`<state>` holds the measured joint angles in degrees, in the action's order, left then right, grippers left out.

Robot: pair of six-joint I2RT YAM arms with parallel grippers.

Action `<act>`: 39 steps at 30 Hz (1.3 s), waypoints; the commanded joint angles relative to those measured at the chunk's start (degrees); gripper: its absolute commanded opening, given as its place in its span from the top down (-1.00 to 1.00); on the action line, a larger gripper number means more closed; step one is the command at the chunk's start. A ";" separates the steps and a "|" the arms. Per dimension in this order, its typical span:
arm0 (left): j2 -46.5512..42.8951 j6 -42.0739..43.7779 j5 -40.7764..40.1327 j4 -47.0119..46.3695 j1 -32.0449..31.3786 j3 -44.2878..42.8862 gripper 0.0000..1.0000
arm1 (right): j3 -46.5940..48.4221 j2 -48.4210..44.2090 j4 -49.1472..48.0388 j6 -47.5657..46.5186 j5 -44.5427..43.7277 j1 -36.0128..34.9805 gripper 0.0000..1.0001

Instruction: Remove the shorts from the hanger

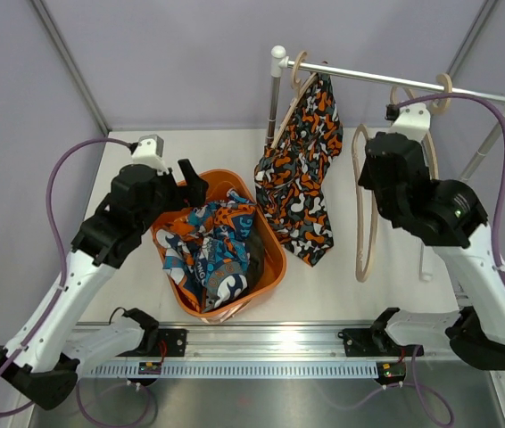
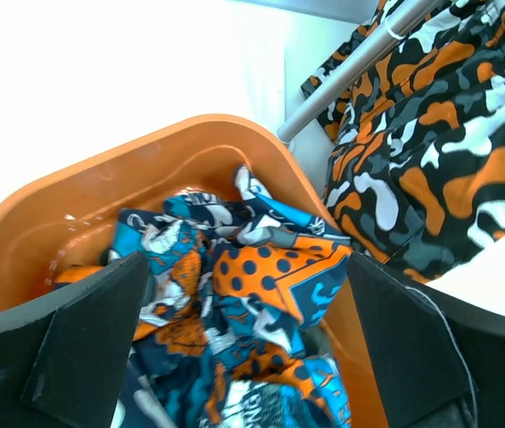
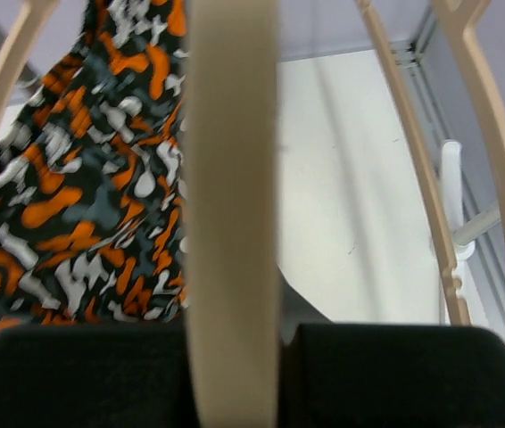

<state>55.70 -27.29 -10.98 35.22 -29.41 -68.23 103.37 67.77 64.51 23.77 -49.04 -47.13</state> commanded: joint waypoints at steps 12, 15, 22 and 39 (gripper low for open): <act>-12.28 9.97 -3.87 1.52 -0.21 4.59 -0.98 | 18.97 17.92 -9.14 -12.78 26.44 26.82 1.00; -13.69 11.38 -5.19 0.81 -0.21 6.61 -0.98 | 20.64 19.86 -10.01 -13.40 28.64 29.64 1.00; -14.92 11.73 -4.49 -0.50 -0.21 10.04 -0.98 | 23.89 23.72 -11.16 -15.33 30.49 34.65 1.00; -16.77 11.73 -3.87 -0.68 -0.21 16.54 -0.98 | 11.24 24.26 -15.29 -9.97 39.81 41.95 1.00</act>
<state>39.72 -16.29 -14.81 37.41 -29.41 -52.62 116.97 92.90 49.25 12.49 -11.70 -5.54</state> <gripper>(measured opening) 0.987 0.100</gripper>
